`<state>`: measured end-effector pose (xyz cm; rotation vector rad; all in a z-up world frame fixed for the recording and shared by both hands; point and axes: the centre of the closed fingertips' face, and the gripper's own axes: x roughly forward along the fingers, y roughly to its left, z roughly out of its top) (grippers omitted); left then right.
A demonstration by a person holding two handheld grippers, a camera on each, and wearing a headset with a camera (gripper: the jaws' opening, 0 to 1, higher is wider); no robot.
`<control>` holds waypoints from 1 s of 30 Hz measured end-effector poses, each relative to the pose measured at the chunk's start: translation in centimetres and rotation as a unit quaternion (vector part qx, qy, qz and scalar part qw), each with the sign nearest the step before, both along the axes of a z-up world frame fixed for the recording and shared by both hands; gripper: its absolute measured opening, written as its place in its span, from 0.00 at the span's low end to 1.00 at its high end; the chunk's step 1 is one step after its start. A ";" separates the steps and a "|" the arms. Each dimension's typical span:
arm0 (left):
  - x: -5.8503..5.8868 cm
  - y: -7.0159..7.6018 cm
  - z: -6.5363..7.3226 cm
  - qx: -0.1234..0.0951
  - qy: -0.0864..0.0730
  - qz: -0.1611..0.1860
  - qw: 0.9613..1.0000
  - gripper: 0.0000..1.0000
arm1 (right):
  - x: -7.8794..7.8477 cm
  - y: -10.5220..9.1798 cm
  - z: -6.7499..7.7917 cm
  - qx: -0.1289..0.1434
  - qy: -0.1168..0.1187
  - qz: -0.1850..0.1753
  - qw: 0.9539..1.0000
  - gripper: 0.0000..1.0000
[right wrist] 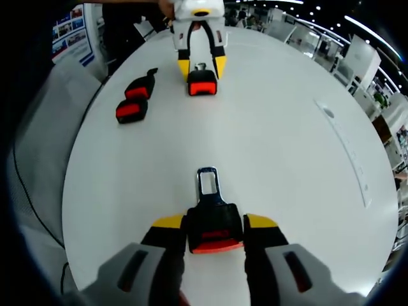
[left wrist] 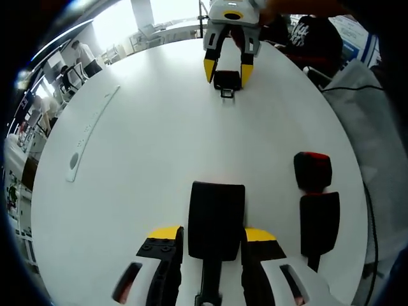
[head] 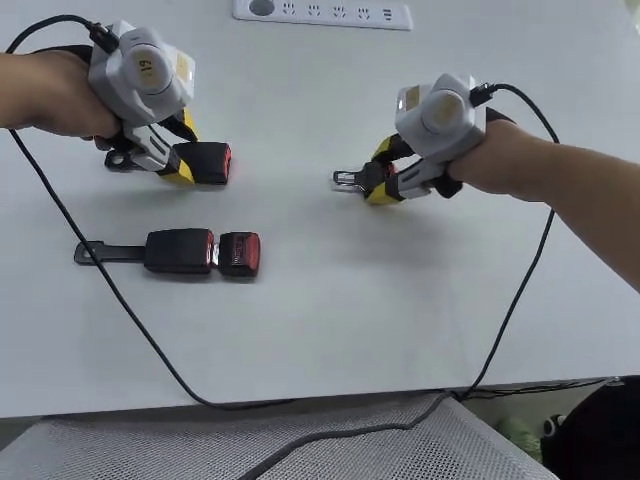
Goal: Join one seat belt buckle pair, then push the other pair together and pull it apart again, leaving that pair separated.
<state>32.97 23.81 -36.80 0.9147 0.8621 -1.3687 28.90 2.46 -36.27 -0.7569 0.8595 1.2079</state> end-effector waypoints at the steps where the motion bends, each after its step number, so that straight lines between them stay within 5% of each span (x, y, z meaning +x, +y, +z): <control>1: 0.0 0.0 -0.1 0.000 0.001 -0.002 1.000 0.36 | 0.0 -0.1 -0.1 -0.001 0.001 0.001 1.000 0.37; 23: -1.3 -0.1 0.1 0.009 -0.009 -0.020 1.000 0.32 | 0.6 -0.1 -0.3 -0.007 0.009 0.021 1.000 0.34; 30: -1.2 -0.1 0.2 0.011 -0.009 -0.014 1.000 0.32 | 0.7 2.3 -0.3 0.006 -0.007 0.021 1.000 0.34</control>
